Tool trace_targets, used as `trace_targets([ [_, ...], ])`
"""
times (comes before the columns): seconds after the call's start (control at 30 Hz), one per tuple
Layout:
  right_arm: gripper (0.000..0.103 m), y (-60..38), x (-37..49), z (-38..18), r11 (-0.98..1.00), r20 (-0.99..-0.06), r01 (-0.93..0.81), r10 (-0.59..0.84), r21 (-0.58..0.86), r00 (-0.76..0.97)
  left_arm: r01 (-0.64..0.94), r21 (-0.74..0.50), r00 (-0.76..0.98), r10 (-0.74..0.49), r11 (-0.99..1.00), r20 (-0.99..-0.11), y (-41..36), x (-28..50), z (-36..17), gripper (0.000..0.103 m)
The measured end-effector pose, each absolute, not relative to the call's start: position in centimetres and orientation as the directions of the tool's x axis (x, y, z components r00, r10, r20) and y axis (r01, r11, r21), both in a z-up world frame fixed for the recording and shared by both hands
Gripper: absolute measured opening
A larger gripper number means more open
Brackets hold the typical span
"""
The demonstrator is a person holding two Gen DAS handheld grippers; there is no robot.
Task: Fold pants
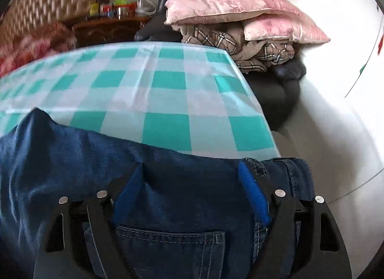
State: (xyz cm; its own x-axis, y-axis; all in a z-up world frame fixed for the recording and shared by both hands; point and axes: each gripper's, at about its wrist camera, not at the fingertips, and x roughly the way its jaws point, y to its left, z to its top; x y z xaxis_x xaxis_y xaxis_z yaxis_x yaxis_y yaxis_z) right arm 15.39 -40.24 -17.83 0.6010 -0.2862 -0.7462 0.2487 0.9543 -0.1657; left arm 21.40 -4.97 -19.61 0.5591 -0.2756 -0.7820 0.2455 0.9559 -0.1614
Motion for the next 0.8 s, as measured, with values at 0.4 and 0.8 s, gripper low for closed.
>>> trace_targets([
  [0.4,0.077,-38.8,16.5,-19.2,0.933,-0.713,0.248,-0.359,-0.261,0.602,0.337,-0.127,0.56,-0.307,0.933,-0.769,-7.9,22.5,-20.6,0.012],
  [0.8,0.079,-38.5,16.5,-19.3,0.923,-0.707,0.257,-0.384,-0.285,0.594,0.116,-0.218,0.603,-0.243,0.969,-0.76,1.2,20.5,-20.2,0.037],
])
